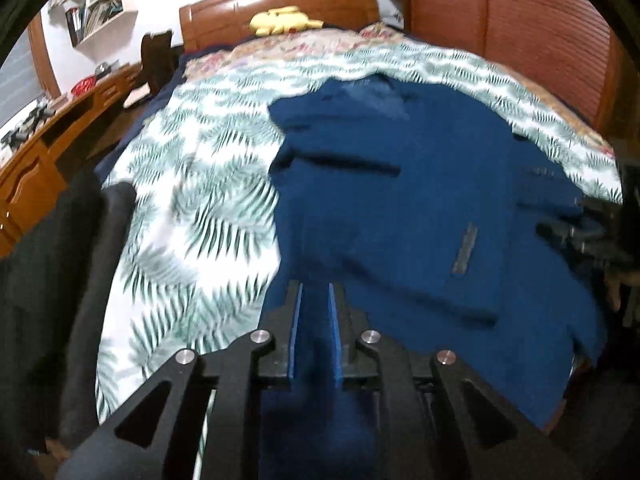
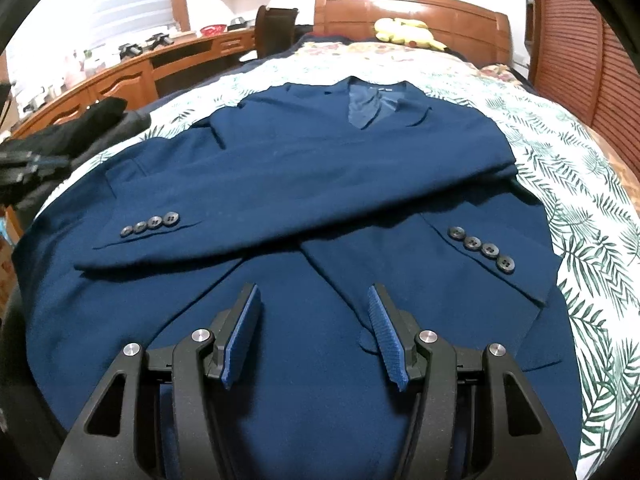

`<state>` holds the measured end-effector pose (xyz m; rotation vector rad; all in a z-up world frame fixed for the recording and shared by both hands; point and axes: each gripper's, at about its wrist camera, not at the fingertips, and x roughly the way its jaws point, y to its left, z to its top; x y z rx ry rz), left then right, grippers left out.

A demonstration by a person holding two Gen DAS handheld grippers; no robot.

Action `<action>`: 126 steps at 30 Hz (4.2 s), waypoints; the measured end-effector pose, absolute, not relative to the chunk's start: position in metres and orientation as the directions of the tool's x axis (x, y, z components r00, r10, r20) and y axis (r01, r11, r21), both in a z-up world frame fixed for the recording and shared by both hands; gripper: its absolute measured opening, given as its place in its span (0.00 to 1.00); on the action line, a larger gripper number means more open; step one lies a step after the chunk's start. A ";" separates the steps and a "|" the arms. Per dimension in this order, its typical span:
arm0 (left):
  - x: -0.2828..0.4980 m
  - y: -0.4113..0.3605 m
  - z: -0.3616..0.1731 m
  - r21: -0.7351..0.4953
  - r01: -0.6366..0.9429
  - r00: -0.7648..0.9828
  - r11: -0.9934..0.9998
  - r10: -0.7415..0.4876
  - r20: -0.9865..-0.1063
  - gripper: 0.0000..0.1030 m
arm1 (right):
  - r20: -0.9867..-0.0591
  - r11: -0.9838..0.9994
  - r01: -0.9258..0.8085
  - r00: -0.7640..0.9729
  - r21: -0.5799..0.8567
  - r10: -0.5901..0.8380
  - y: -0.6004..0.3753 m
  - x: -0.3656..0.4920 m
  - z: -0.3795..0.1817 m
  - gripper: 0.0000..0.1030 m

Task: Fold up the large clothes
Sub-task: 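Reach the right tool to the blazer's side edge and grasp it, then lift the blazer high with both tools gripping its edges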

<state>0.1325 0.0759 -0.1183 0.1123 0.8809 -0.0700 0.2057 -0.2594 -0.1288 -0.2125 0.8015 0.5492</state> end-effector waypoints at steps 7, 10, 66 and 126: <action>0.106 0.094 -0.145 0.057 0.074 0.583 0.996 0.003 -0.812 0.14 | -0.733 0.841 -0.542 0.567 0.012 0.376 -0.257 0.207 -0.131 0.55; 0.102 0.097 -0.152 0.057 0.067 0.575 0.996 0.008 -0.818 0.15 | -0.733 0.841 -0.541 0.568 0.010 0.375 -0.257 0.207 -0.132 0.55; 0.056 0.119 -0.157 -0.044 0.044 0.620 0.998 -0.061 -0.782 0.33 | -0.833 0.904 -0.423 0.522 -0.065 0.184 -0.388 0.138 -0.111 0.65; 0.028 0.058 0.087 0.031 0.231 0.891 0.972 -0.199 -0.408 0.02 | -0.496 0.854 -0.517 0.727 0.058 0.474 -0.358 0.101 0.088 0.04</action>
